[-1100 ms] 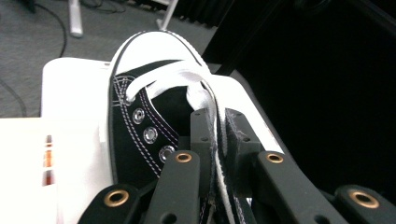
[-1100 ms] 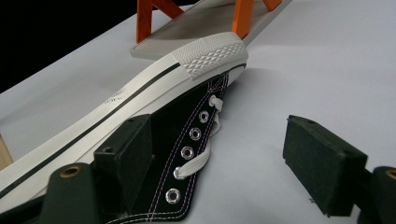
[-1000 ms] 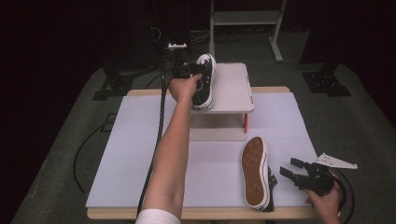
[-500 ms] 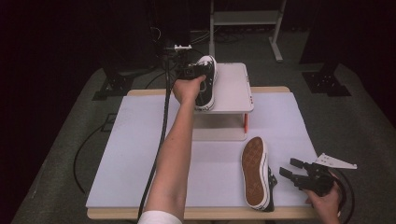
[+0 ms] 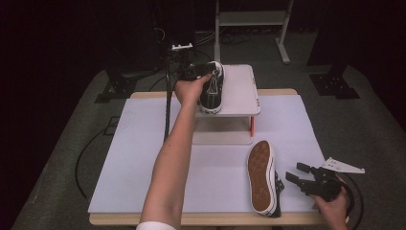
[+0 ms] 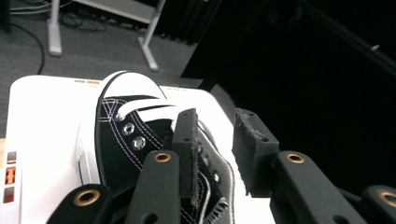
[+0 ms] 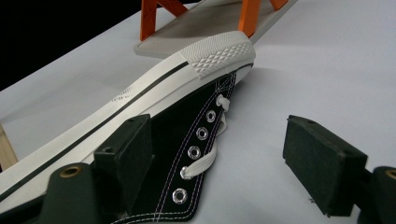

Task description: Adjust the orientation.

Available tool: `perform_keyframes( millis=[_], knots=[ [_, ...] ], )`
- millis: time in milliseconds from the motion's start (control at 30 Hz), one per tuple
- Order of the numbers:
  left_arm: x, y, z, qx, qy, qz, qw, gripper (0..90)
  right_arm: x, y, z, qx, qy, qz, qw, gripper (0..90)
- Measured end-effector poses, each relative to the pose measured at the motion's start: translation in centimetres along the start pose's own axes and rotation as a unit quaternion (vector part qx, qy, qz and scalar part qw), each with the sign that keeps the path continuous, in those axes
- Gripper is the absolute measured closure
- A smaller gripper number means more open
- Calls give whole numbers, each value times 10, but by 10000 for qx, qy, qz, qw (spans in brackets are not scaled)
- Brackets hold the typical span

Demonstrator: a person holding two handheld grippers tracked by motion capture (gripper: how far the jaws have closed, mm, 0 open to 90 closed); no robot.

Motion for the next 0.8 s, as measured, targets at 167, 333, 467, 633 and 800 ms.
perform_keyframes(
  millis=[167,333,467,633,800],
  knots=[
    [-15,-1,2,-82,-394,49,9992,646,0,0,-1,-42,-7,14,10000,233],
    [-32,-5,3,-60,-652,121,9978,602,0,1,-3,-50,-3,28,10000,233],
    [-46,-14,4,71,-922,75,9957,561,-1,1,-4,-26,-5,40,10000,233],
    [-62,-22,7,231,-1232,64,9921,510,0,0,-4,-60,-27,11,10000,233],
    [-79,-30,7,402,-1448,95,9886,473,0,1,-5,-34,-28,28,10000,233]
  ],
)
Point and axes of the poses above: each handheld gripper's, and its own axes: x roughly forward along the jaws, y roughly out of its top, z roughly to its right, the point moved 3 cm from there along x, roughly forward along the jaws, and after that the axes turned 13 degrees about -y, right-handed, at the moved point
